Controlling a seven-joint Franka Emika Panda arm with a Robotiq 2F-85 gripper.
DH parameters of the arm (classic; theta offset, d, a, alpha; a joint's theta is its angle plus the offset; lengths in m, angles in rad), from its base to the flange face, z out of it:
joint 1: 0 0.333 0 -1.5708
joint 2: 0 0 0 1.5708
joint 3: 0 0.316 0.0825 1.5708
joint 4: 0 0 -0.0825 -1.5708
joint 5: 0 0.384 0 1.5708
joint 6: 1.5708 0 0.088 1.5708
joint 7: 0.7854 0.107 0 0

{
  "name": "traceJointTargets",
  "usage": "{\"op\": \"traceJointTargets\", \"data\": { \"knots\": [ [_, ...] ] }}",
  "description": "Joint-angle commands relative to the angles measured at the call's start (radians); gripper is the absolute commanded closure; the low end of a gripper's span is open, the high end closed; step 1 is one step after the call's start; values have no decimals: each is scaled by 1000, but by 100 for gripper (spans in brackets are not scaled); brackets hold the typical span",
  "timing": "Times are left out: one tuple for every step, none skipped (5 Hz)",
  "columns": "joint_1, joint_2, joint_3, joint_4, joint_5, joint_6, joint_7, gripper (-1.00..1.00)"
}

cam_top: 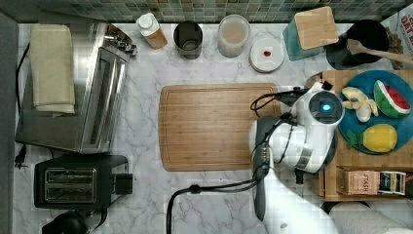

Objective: Close the drawer.

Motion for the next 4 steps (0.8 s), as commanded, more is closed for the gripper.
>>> {"op": "traceJointTargets", "data": {
  "knots": [
    [-150, -31, -103, 98, 48, 49, -92, 100],
    [-149, -31, -105, 97, 49, 49, -93, 100],
    [-148, -31, -105, 97, 49, 49, -93, 100],
    [-149, -31, -105, 98, 49, 49, -92, 100]
  ]
}}
